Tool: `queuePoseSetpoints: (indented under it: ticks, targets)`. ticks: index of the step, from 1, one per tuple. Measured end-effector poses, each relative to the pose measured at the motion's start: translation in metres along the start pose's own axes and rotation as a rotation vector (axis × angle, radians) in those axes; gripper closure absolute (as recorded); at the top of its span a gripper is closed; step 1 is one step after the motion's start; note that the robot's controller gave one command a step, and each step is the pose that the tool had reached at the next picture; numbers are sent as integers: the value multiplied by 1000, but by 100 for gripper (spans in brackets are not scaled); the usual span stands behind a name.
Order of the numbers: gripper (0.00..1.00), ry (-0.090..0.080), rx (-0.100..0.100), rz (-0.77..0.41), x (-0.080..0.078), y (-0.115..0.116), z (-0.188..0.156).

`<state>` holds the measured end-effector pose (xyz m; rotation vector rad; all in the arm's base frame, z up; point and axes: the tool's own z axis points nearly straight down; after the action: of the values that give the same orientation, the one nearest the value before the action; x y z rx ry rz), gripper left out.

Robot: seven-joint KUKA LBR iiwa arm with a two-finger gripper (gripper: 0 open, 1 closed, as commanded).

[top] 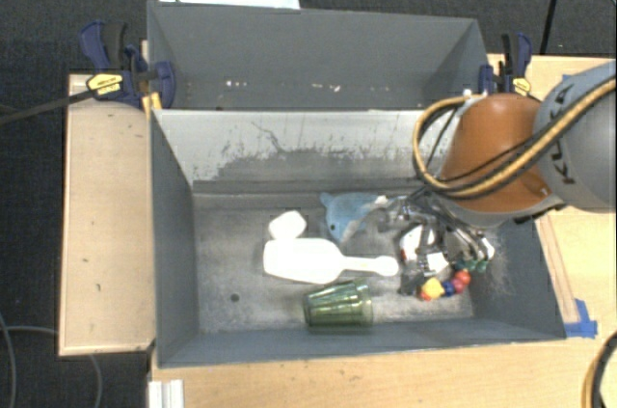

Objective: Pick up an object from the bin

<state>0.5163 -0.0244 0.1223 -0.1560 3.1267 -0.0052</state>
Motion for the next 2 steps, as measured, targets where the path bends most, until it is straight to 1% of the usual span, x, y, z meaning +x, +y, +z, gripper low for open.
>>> queuePoseSetpoints:
  ticks: [1, 2]
  targets:
    - [0, 7, -4, 7, -30, 47, 46]
    - [0, -4, -5, 143, -6, 46, 48]
